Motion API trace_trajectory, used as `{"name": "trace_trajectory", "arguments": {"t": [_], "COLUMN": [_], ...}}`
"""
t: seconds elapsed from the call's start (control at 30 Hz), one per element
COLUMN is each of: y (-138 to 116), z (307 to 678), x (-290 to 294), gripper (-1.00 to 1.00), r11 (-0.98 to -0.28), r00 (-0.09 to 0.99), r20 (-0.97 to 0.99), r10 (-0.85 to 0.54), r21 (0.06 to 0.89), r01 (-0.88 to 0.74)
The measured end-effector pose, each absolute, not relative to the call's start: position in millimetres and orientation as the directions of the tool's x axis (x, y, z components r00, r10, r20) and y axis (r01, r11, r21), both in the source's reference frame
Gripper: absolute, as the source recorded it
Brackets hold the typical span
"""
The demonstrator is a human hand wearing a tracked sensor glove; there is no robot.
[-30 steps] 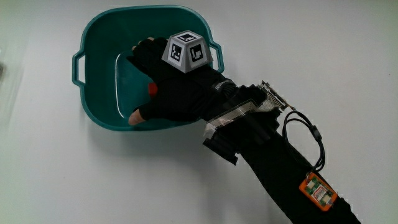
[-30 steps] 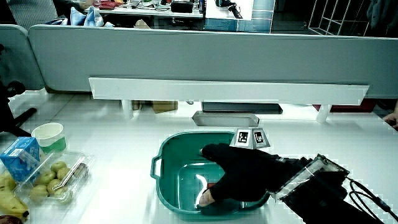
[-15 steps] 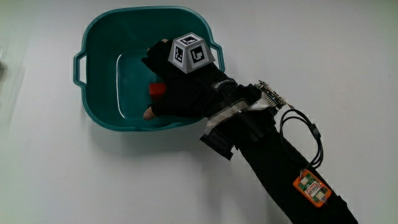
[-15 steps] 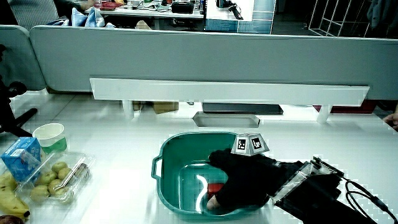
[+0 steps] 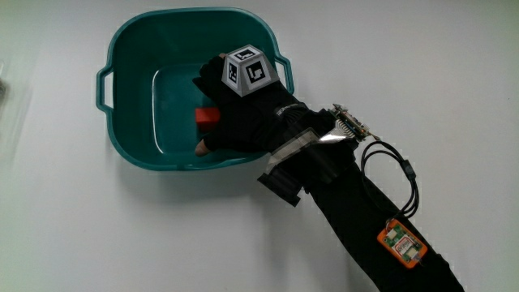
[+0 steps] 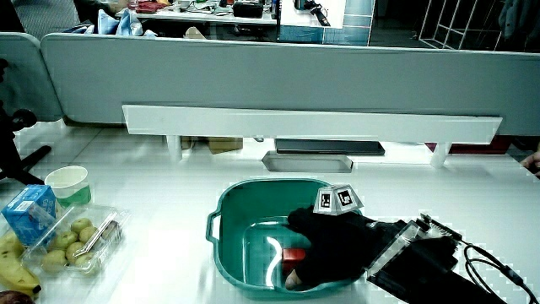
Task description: Pick red block
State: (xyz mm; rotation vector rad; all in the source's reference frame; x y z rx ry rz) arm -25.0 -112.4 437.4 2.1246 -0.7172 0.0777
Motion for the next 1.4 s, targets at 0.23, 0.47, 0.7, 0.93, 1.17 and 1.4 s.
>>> {"name": "trace_trajectory", "arguments": {"t": [0.23, 0.47, 0.7, 0.93, 1.17, 1.4], "y": [-111.9, -112.6, -112.8, -112.7, -113.4, -113.2], "z": [436.3, 437.5, 435.7, 435.0, 436.0, 436.5], "x": [-25.1, -25.0, -26.4, -25.9, -27.1, -29.8], "gripper": [0.02, 0.17, 0.32, 0.47, 0.62, 0.77], "r11": [-0.463, -0.475, -0.496, -0.493, -0.501, -0.498], "r00": [0.83, 0.833, 0.83, 0.821, 0.823, 0.823], "r20": [0.3, 0.29, 0.286, 0.304, 0.291, 0.278], "r10": [-0.47, -0.471, -0.48, -0.483, -0.488, -0.496], "r21": [0.717, 0.712, 0.692, 0.681, 0.678, 0.686], "r01": [-0.521, -0.517, -0.525, -0.542, -0.537, -0.531]}}
